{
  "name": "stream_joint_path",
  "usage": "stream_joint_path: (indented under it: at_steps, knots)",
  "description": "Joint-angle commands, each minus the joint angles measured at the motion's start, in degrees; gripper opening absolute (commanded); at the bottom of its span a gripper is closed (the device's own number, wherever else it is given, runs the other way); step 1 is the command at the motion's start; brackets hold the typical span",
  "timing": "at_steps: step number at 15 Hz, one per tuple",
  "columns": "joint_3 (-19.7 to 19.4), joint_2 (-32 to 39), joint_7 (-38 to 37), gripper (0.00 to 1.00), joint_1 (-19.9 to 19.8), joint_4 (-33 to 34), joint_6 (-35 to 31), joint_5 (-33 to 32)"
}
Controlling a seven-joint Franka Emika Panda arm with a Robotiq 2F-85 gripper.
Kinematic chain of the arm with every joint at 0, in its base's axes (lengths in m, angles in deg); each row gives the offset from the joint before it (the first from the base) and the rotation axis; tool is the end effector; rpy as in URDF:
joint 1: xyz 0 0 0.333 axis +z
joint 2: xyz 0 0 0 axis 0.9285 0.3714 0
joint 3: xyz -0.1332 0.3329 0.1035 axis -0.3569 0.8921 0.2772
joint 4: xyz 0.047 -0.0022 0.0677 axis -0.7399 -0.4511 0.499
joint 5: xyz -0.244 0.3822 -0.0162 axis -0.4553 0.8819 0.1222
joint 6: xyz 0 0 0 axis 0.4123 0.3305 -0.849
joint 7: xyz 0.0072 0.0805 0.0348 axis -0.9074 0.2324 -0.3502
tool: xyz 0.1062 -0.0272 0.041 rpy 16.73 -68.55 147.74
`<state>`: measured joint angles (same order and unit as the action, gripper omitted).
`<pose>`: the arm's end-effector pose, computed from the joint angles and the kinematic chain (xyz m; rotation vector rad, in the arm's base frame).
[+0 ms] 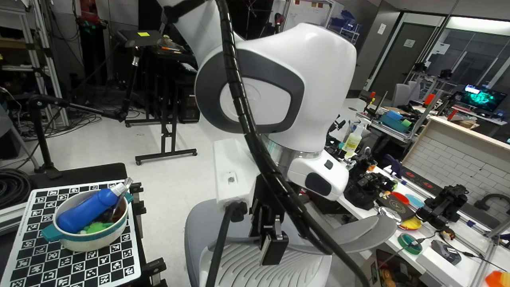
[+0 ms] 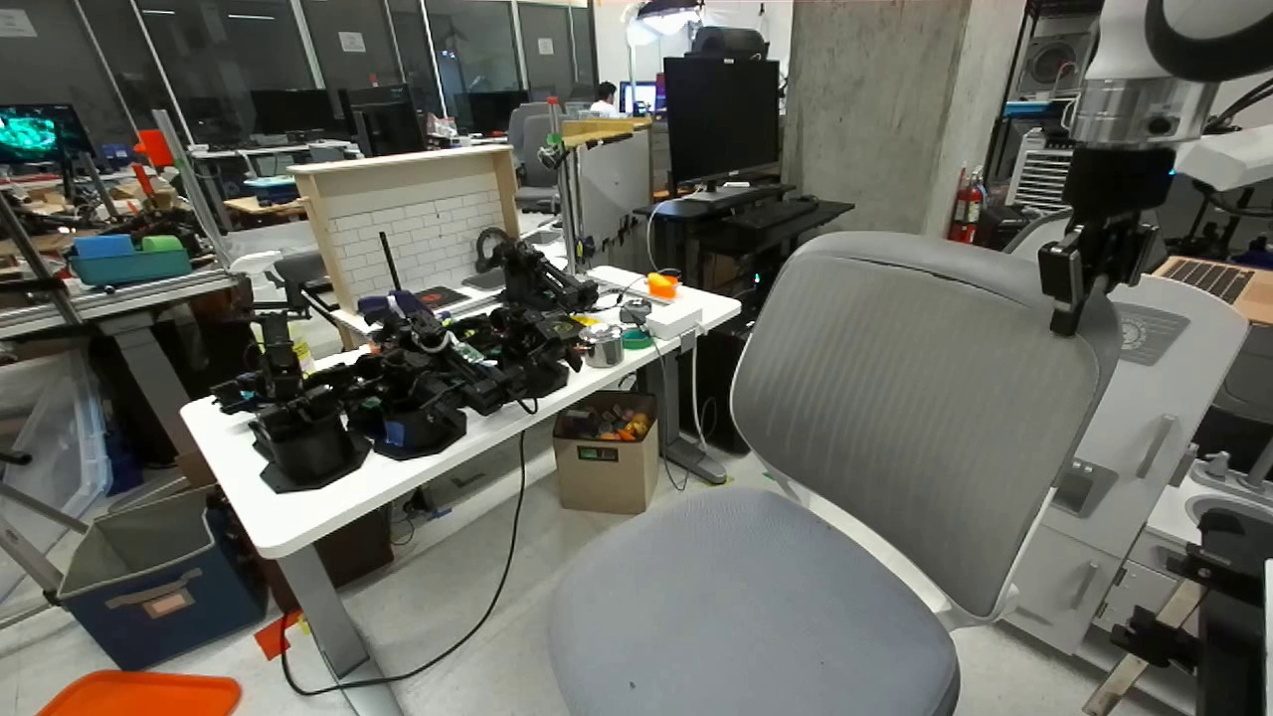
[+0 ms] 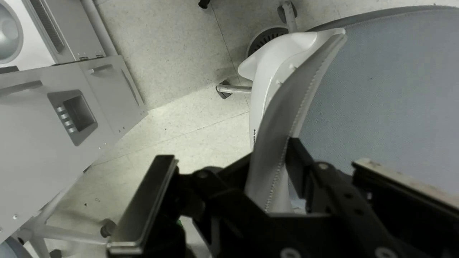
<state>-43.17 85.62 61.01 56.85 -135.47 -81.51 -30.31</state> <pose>0.5613 -0.2402 0.2992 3.0374 -0.5168 -0.0217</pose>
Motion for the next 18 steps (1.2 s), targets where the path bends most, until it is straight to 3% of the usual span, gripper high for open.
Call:
stream_joint_path:
  at_steps: [1,9,18]
  knots:
    - [1.33,-2.0,-3.68,0.06,2.79,-3.26,-1.57,-3.68]
    - [4.69,-4.08,-17.42,0.06,9.9,-5.45,0.76,-9.39]
    - [13.29,-5.63,-31.47,0.06,18.3,-5.01,5.75,-8.18]
